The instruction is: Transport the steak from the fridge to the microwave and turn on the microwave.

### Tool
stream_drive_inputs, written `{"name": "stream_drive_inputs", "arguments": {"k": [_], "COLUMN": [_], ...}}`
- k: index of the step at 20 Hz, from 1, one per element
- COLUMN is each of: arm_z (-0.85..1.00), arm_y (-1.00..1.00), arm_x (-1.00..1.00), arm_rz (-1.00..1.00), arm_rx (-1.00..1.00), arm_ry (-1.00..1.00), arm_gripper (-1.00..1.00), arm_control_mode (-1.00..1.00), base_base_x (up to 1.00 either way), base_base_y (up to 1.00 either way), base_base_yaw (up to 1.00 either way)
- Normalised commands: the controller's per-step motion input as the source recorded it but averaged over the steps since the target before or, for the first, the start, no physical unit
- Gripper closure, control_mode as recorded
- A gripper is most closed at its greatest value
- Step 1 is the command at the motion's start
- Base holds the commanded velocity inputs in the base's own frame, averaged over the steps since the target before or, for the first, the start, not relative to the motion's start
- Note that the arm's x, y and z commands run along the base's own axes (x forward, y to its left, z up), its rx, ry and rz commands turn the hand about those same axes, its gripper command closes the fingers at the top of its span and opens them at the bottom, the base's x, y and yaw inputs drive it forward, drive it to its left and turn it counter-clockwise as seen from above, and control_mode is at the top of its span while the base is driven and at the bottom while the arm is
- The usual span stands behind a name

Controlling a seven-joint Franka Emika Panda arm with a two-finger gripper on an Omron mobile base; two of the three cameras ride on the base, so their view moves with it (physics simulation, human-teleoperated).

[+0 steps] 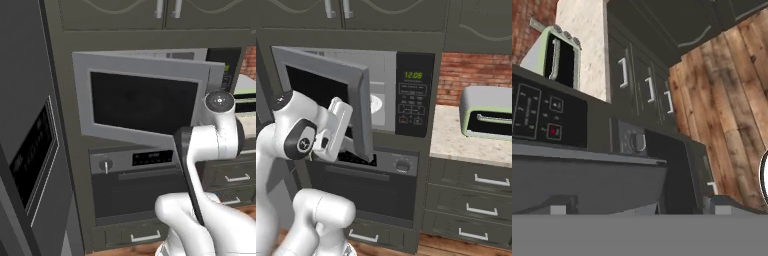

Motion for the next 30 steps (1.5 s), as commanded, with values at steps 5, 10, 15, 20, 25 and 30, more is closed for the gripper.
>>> {"name": "stream_drive_inputs", "arguments": {"k": [5, 10, 15, 20, 25, 30], "arm_z": [-0.01, 0.00, 0.00, 0.00, -0.02, -0.02], "arm_y": [-0.03, -0.16, -0.18, -0.16, -0.17, -0.16], "arm_x": [0.77, 0.68, 0.68, 0.67, 0.68, 0.67], "arm_rz": [0.00, -0.04, -0.05, -0.04, -0.02, 0.00], "arm_rx": [0.00, 0.00, 0.00, 0.00, 0.00, 0.00], "arm_ry": [0.00, 0.00, 0.00, 0.00, 0.00, 0.00], "arm_gripper": [-1.00, -1.00, -1.00, -1.00, -1.00, -1.00], "arm_control_mode": [-1.00, -1.00, -1.00, -1.00, -1.00, -1.00], "base_base_x": [0.00, 0.00, 0.00, 0.00, 0.00, 0.00], "base_base_y": [0.00, 0.00, 0.00, 0.00, 0.00, 0.00], "base_base_yaw": [0.00, 0.00, 0.00, 0.00, 0.00, 0.00]}}
